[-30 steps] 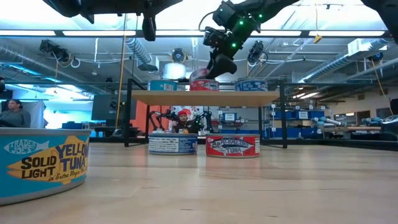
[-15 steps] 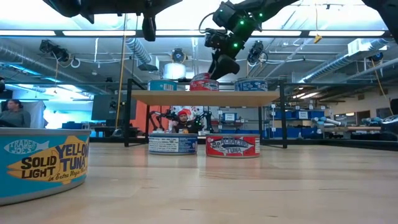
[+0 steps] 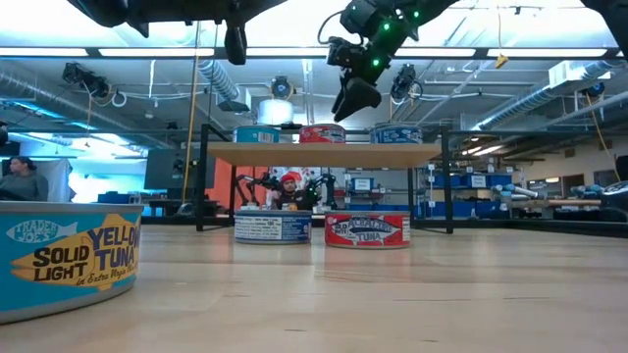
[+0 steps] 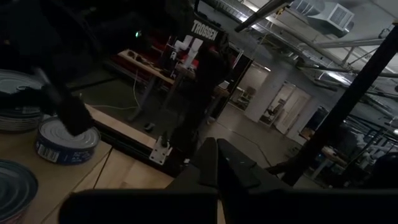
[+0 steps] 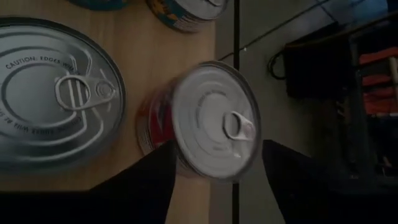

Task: Stack canned seafood by type on shelf
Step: Stack the bottom yellow and blue tuna can on top of the other yellow and blue tuna can on the shelf

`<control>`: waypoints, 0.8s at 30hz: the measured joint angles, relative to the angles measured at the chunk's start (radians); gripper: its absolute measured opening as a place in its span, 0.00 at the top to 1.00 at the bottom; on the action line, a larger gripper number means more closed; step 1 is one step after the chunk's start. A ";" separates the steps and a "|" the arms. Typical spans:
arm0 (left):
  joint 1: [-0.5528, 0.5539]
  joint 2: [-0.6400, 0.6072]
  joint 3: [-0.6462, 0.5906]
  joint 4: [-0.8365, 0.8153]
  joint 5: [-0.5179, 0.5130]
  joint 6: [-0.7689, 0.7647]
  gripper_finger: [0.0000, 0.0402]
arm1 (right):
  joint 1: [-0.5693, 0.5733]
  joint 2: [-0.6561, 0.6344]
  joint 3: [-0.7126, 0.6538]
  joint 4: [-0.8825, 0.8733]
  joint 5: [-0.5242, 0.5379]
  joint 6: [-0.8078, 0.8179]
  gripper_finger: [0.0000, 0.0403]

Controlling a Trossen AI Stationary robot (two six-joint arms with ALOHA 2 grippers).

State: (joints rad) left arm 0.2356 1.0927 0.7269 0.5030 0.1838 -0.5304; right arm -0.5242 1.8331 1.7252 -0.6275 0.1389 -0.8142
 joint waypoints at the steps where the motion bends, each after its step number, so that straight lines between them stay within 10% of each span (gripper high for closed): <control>1: 0.000 0.000 0.000 0.000 0.002 0.000 1.00 | 0.004 -0.001 0.014 -0.018 0.007 0.004 0.40; 15: 0.070 0.000 0.000 -0.071 0.187 0.061 1.00 | 0.137 -0.013 0.288 -0.364 -0.132 0.516 0.96; 24: 0.204 0.000 -0.001 -0.084 0.545 0.079 1.00 | 0.314 -0.023 0.206 -0.290 -0.158 0.809 0.99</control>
State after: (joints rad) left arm 0.4400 1.0931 0.7261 0.4194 0.7292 -0.4519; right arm -0.2103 1.8103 1.9309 -0.9178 -0.0194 -0.0049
